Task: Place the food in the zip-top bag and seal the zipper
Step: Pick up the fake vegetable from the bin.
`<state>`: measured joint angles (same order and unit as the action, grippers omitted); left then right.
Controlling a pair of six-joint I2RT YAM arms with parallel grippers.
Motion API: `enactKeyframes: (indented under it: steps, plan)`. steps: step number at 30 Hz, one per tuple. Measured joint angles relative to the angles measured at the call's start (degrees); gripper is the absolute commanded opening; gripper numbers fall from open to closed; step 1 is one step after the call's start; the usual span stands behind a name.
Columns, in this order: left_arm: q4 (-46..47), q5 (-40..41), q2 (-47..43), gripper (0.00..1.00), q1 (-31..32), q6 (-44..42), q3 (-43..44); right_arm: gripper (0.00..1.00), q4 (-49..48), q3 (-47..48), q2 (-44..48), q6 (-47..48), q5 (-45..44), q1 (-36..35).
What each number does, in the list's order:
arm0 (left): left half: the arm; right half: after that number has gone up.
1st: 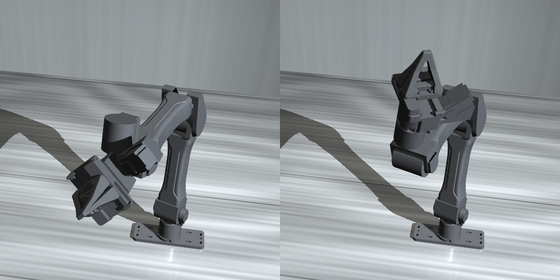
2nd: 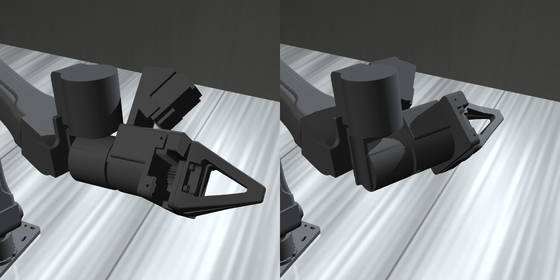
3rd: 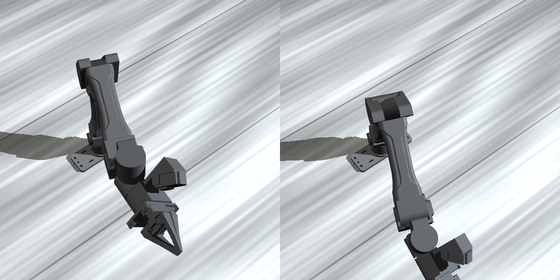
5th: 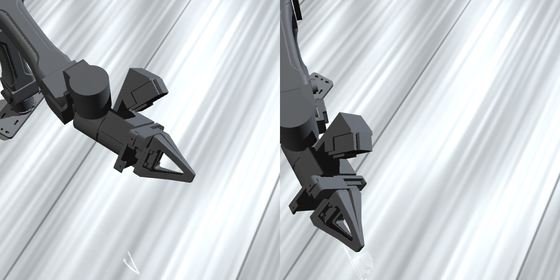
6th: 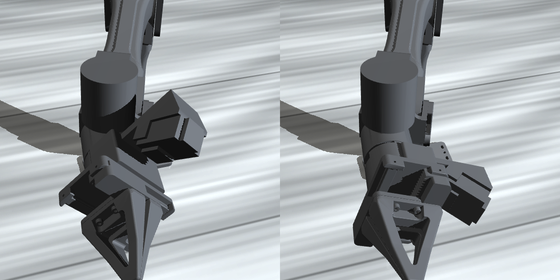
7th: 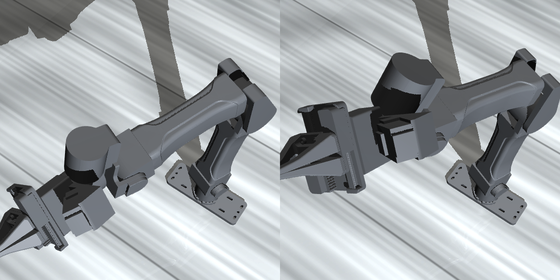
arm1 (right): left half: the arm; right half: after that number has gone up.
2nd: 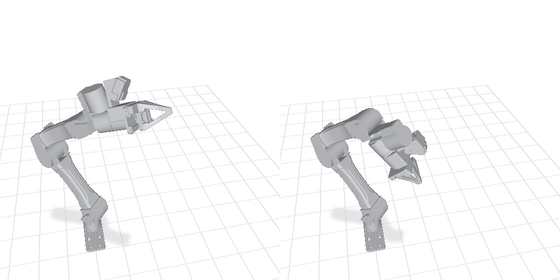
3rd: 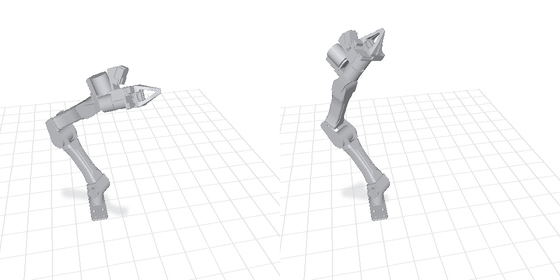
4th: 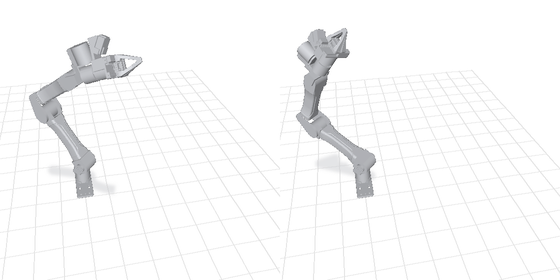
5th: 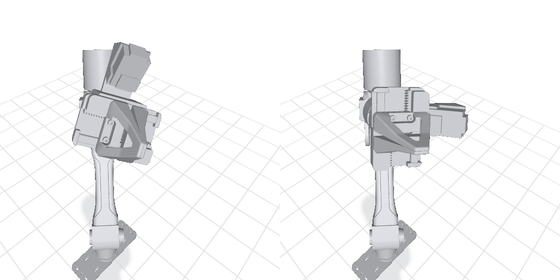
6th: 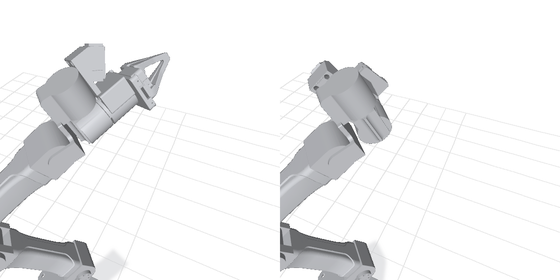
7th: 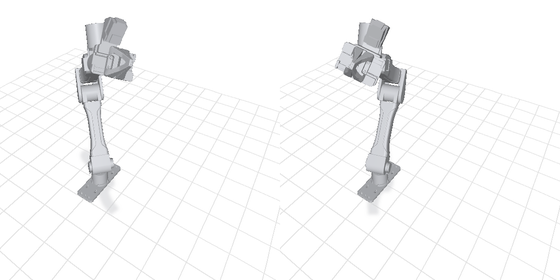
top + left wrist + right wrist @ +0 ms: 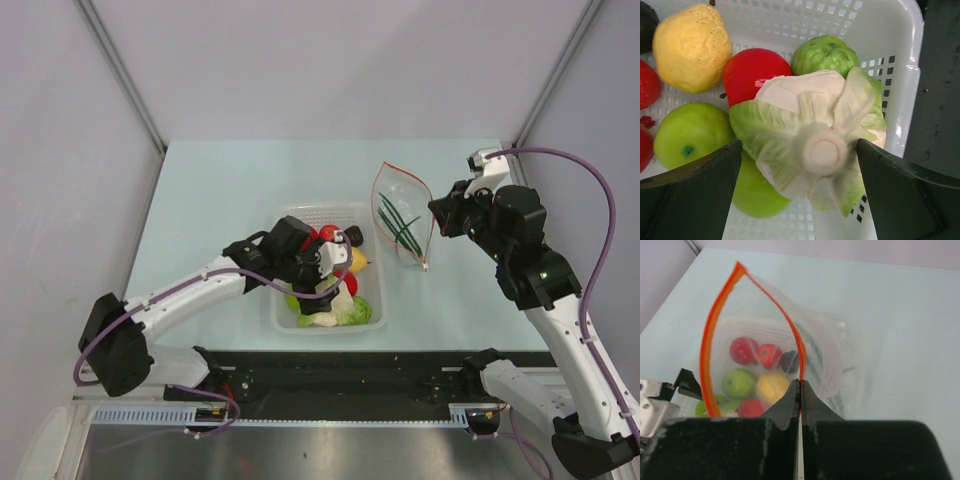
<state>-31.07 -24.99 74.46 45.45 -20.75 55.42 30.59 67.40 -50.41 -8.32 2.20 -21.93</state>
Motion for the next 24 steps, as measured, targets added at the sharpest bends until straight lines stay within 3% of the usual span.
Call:
enactKeyframes:
  steps: [7,10,11,12,14,19,24]
  plan:
    - [1.2,1.0,4.2,1.00,0.8,-3.7,-2.4,0.00,0.5,-0.3,-0.1,0.5,0.2,0.0]
    - [1.4,1.1,6.3,0.78,0.9,-4.9,-2.4,0.00,0.5,-0.6,-0.5,0.5,0.3,0.0]
    - [1.4,1.0,6.9,0.64,0.9,-5.1,-2.4,0.00,0.5,-0.7,-0.7,0.5,0.3,0.0]
    - [1.3,0.7,7.3,0.58,0.8,-5.3,-2.4,0.00,0.5,-0.9,-0.8,0.5,0.3,0.0]
    - [0.7,0.2,7.8,0.34,0.8,-5.6,-2.0,0.00,0.6,-1.0,-0.8,0.5,0.4,0.0]
    - [-2.1,-2.4,7.3,0.00,0.5,-6.3,-0.3,0.00,0.6,-1.0,-0.8,0.9,0.8,0.0]
    - [-6.1,-3.3,3.8,0.00,-1.2,-6.7,2.3,0.00,0.5,-1.5,-0.8,0.9,1.6,0.0]
